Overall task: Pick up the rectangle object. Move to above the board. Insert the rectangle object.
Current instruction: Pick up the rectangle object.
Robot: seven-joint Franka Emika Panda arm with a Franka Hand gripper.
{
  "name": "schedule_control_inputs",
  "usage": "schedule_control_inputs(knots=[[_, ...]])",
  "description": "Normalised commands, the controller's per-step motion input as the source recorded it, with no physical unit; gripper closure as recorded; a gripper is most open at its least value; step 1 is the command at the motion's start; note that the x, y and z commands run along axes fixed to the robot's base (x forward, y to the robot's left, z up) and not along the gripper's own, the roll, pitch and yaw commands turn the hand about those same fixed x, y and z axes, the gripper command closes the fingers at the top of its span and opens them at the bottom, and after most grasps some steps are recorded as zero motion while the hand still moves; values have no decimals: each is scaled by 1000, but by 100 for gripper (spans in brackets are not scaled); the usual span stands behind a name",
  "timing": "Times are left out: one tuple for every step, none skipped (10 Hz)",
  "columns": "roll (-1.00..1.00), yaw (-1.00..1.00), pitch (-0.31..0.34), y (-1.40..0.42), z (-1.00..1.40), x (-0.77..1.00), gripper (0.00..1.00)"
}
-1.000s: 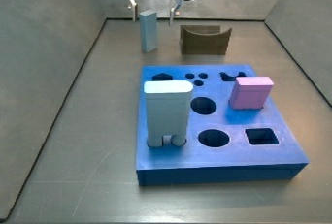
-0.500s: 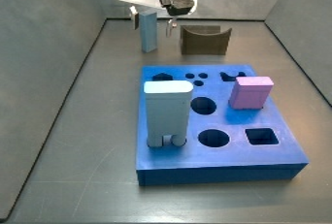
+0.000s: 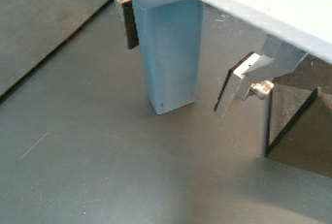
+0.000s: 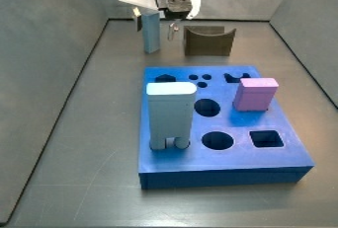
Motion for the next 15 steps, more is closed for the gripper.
schedule_control_inputs(knots=[[0,-751,43,0,0,183,0],[134,-503,131,-146,100,237,0],[0,-14,3,0,0,0,0],[0,-203,23,51,0,0,0],[0,-189,0,0,-20,14,0],[0,0,0,37,0,0,0],[154,-71,0,237,-111,-334,0],[0,-103,0,169,-123,-374,0],[0,0,0,29,0,0,0],[-74,-94,0,311,-54,-191,0],[-154,-140,0,289,-9,-240,0],[0,0,0,-54,-69,0,0],[0,-80,0,-223,-291,0,0],[0,-46,0,-9,-43,0,0],[0,0,0,17,0,0,0]])
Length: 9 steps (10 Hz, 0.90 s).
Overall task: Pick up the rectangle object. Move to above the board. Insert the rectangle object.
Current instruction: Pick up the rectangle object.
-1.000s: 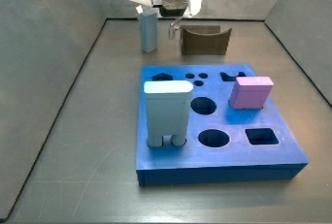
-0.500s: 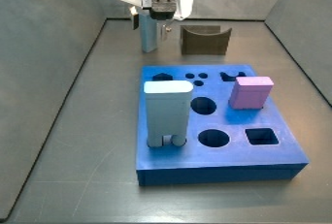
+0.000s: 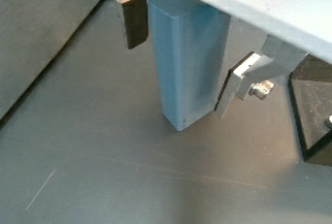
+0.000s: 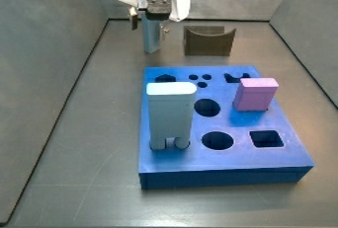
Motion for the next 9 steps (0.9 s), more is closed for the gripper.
schedule_control_inputs(knots=[[111,0,0,-74,0,0,0],[23,0,0,0,0,0,0],[0,0,0,0,0,0,100],[-9,0,0,0,0,0,100],[23,-6,3,-94,0,0,100],[206,0,40,-346,0,0,100],[0,0,0,0,0,0,100],[0,0,0,0,0,0,100],[0,0,0,0,0,0,100]])
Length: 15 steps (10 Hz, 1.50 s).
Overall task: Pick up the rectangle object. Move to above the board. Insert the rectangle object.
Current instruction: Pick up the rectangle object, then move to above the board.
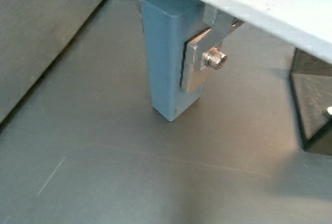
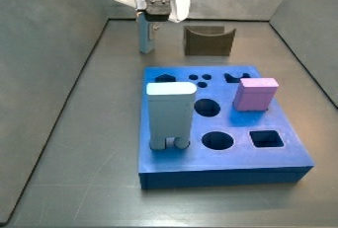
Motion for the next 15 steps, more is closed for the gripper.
schedule_control_inputs(knots=[[0,0,0,0,0,0,100],[0,0,0,0,0,0,100],[0,0,0,0,0,0,100],[0,0,0,0,0,0,100],[0,0,0,0,0,0,100],[0,0,0,0,0,0,100],[0,0,0,0,0,0,100],[259,-480,-143,175,1000,-332,100],[227,-400,-55,161,1000,-371,100],[196,-290,-47,150,1000,-363,100],[180,-178,-9,142,1000,-338,100],[152,-123,38,138,1000,-325,100],[109,-87,58,132,1000,-312,100],[82,-69,58,129,1000,-302,100],[68,-61,45,127,1000,-296,100]])
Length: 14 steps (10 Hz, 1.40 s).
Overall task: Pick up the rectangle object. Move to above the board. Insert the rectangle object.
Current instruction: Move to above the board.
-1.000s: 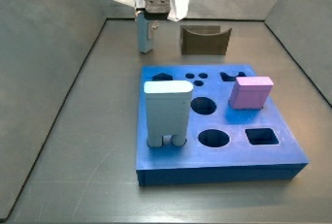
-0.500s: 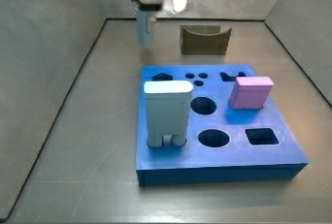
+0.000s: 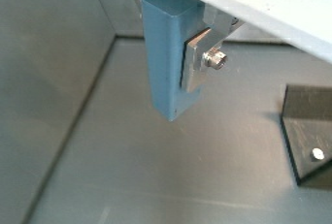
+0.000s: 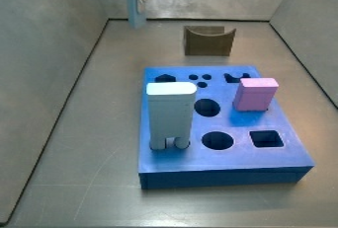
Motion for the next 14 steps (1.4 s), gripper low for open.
schedule_control_inputs(knots=[[32,-47,21,121,1000,-282,100],[22,-46,11,118,1000,-275,100],[7,-50,7,114,1000,-262,100],[5,-55,13,113,1000,-256,100],[-13,-58,0,109,1000,-244,100],[-24,-58,3,107,1000,-240,100],[-45,-61,3,104,1000,-228,100],[-53,-63,8,104,1000,-223,100],[-50,-66,8,101,1000,-210,100],[-40,-61,20,99,1000,-200,100],[-31,-61,42,98,1000,-180,100],[-37,-61,56,98,1000,-168,100],[-56,-64,81,99,1000,-139,100],[-60,-66,99,101,1000,-120,100]])
